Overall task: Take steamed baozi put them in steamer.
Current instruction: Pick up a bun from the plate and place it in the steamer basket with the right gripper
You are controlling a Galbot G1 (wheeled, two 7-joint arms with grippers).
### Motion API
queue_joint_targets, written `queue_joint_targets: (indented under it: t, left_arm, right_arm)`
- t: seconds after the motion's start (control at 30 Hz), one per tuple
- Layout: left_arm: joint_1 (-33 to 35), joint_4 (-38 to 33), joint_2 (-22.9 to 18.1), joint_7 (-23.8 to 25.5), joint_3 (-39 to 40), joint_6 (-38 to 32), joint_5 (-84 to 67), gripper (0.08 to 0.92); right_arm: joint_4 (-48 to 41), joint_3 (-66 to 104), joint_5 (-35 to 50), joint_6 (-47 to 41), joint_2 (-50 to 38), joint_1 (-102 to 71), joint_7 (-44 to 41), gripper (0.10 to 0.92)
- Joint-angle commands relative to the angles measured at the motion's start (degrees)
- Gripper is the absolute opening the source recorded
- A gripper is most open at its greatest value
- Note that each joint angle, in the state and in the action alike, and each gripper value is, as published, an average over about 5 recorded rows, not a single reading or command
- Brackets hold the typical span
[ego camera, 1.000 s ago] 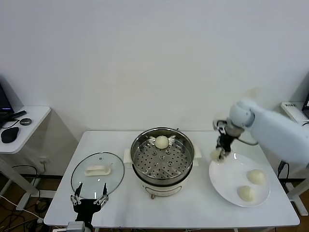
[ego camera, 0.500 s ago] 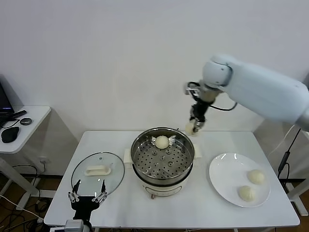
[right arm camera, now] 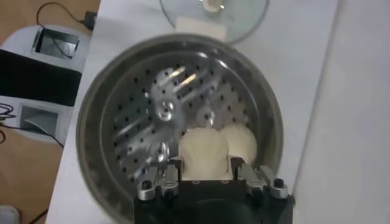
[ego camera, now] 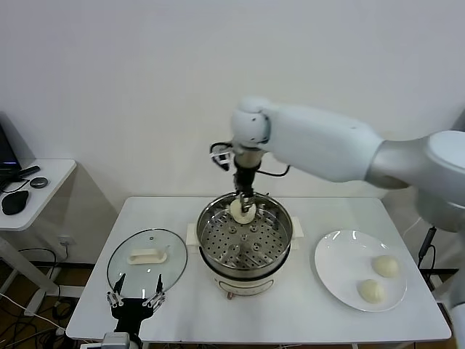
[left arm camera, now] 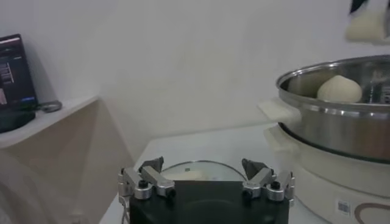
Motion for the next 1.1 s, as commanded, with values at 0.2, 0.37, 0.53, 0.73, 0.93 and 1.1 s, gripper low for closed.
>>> queue_joint_targets:
  t: [0.2, 0.37, 0.53, 0.73, 0.93, 1.1]
  left_arm:
    - [-0.05, 0.27, -0.1, -0.02, 0.67, 0.1, 0.2, 0.823]
    - [-0.09, 0.44, 0.13, -0.03, 0.64, 0.02, 0.1, 0.823]
    - [-0.26, 0.74, 0.54, 0.03, 0.55, -0.02, 0.05, 0.823]
    - [-0.29, 0.69, 0.5, 0.06, 0.66, -0.03, -0.01, 0.823]
    - [-0.39, 0.77, 0.46, 0.07, 0.63, -0.02, -0.12, 0.823]
    - [-0.44, 0.93, 0.4, 0.07, 0.56, -0.02, -0.12, 0.823]
  right_arm:
    - [-5.39, -1.88, -4.38, -0.78, 9.57, -6.93, 2.94, 0.516]
    - [-6.04, -2.46, -4.98, -0.76, 9.88, -8.23, 3.17, 0.518]
    - [-6.04, -2.35, -4.84, -0.99, 10.03, -9.14, 3.5, 0.518]
    - [-6.05, -1.91, -4.82, -1.08, 9.91, -9.6, 3.91, 0.518]
    - [-5.31, -1.31, -4.01, -1.31, 9.31, -9.35, 4.58, 0.611]
    - [-3.78, -0.61, -3.27, -1.66, 7.83, -8.52, 4.65, 0.754]
